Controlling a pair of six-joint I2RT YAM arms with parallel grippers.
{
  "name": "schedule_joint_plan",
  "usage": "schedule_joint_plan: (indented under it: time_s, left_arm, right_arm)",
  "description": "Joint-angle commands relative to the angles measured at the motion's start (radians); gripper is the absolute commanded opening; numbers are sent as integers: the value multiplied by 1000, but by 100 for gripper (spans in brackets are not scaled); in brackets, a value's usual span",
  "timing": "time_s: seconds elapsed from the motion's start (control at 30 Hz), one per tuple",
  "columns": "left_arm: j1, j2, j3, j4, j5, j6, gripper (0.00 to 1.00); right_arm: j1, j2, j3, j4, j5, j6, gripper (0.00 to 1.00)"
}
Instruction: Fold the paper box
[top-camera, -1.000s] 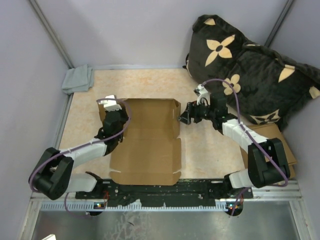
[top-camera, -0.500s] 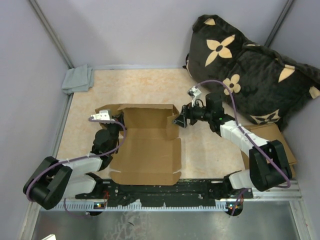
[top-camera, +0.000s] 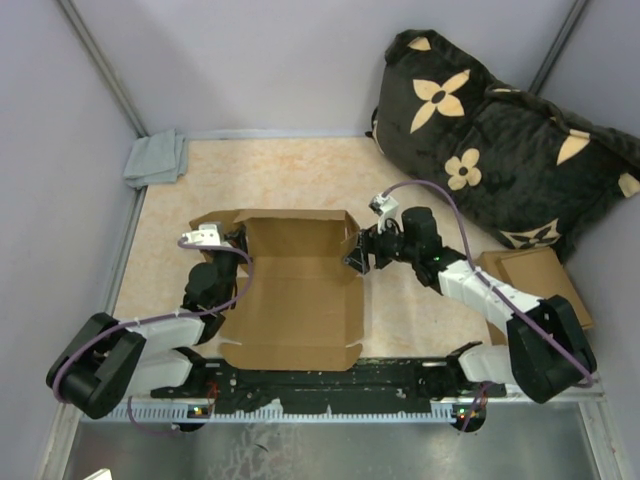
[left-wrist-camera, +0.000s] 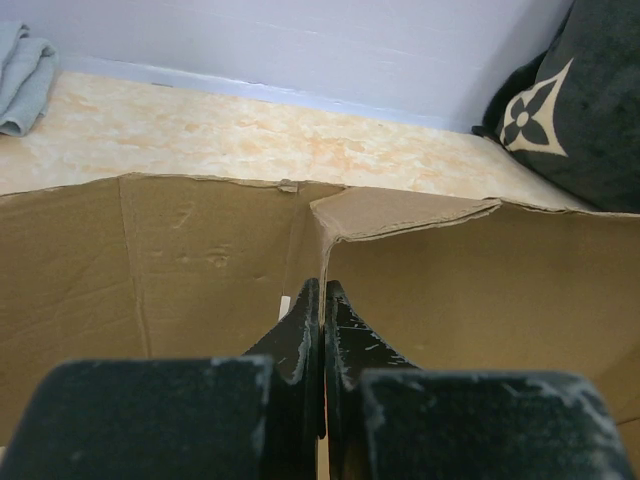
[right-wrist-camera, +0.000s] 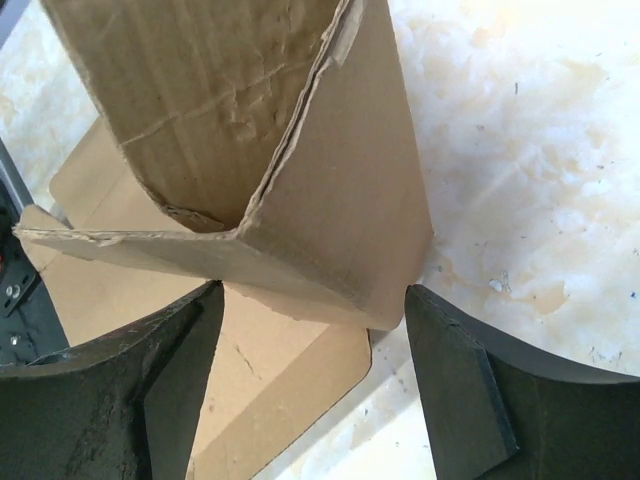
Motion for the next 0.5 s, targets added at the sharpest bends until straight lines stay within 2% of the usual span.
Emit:
schedule_joint_plan:
  time_s: [0.0,0.47]
  left_arm:
    - [-6,9,-16,-10,-24,38,0]
    - [-12,7,-12,-17,-18,61,0]
  right_arm:
    - [6,-76,-21,138,15,35,74]
    - [27,3,36,212,19,53,70]
